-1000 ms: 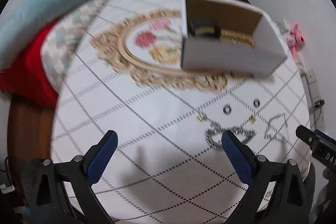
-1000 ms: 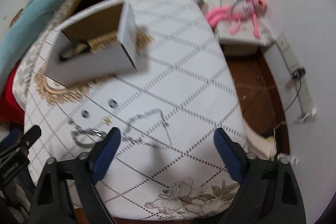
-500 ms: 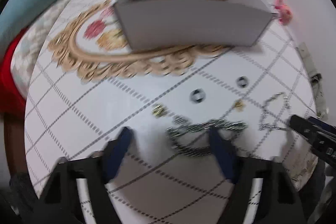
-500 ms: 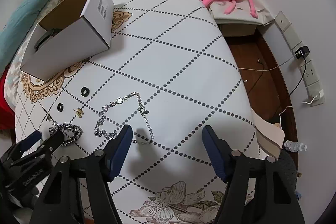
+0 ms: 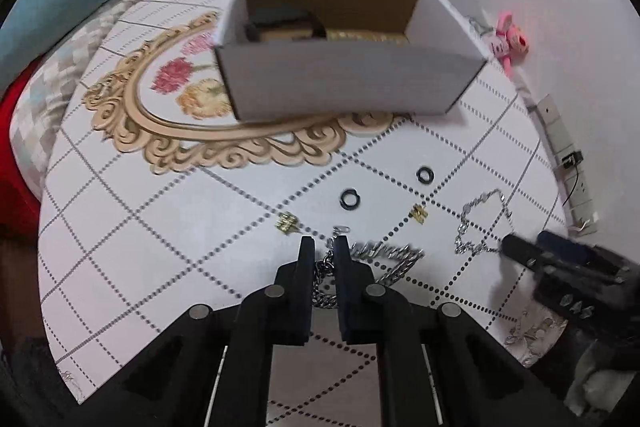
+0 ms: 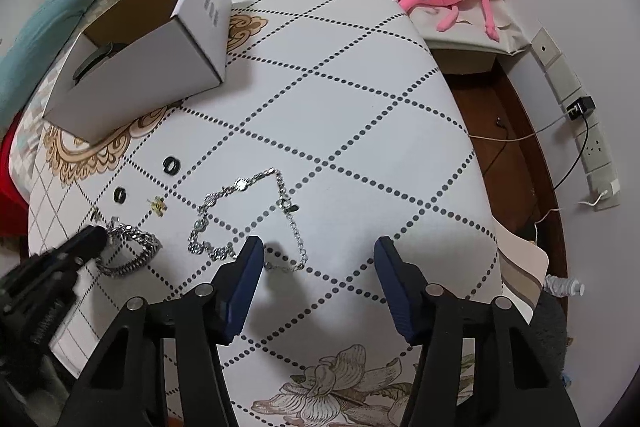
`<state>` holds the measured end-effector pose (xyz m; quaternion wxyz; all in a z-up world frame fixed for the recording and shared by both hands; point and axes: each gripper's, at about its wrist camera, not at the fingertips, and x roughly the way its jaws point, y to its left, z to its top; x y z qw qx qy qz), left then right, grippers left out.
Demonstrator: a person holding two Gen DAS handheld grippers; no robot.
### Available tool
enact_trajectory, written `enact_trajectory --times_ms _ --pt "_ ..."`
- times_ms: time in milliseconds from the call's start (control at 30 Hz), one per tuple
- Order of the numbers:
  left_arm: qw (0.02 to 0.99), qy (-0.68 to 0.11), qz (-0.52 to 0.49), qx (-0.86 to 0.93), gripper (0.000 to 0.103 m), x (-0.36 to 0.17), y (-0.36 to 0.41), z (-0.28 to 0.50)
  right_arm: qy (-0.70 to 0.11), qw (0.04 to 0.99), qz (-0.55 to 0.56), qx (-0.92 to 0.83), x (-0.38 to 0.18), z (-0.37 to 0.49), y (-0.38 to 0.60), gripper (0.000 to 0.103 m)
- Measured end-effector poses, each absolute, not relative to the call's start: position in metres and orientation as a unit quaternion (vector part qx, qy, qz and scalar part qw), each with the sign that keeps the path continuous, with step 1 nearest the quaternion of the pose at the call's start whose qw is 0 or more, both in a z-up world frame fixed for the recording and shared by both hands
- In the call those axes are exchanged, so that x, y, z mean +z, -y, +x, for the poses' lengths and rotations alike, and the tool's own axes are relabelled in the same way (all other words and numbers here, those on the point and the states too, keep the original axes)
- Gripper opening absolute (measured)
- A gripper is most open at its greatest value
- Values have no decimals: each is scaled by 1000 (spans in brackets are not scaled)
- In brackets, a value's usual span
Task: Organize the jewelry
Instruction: 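Move left tool to the silver chain bracelet while right tool reaches the silver necklace, then close left tool on the chain bracelet while right tool closes on the necklace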
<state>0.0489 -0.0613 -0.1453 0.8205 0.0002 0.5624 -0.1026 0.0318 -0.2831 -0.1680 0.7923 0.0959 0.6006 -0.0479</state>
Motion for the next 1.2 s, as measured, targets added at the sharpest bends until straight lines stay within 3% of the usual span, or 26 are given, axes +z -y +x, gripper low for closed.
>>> enact_trajectory --times_ms 133,233,267,300,567,767,967,1033,1067,1100,1200 --pt "830 -548 -13 -105 7 -126 52 47 -598 797 63 -51 -171 29 268 59" --pt "834 -541 -12 -106 7 -121 50 50 -589 805 50 -48 -170 28 260 31" --pt "836 -539 -13 -106 7 -120 50 51 -586 808 45 -44 -169 29 256 8" --pt "835 -539 -15 -107 7 -120 50 52 -585 809 34 -50 -169 30 253 0" --pt "840 -528 -35 -121 7 -103 48 53 -562 817 129 -22 -158 23 272 0" --pt "844 -517 -52 -133 7 -87 49 57 -528 832 168 13 -119 23 278 0" --pt "846 -513 -57 -132 7 -84 52 61 -555 807 201 34 -123 45 289 2" --pt "844 -518 -54 -131 7 -91 55 62 -574 797 186 29 -136 53 288 16" --pt "842 -521 -51 -130 7 -95 57 62 -577 796 184 29 -139 54 287 34" --pt "841 -523 -48 -129 7 -98 58 61 -579 797 170 28 -144 55 283 44" --pt "835 -534 -43 -127 7 -109 62 60 -592 795 131 13 -162 58 272 45"
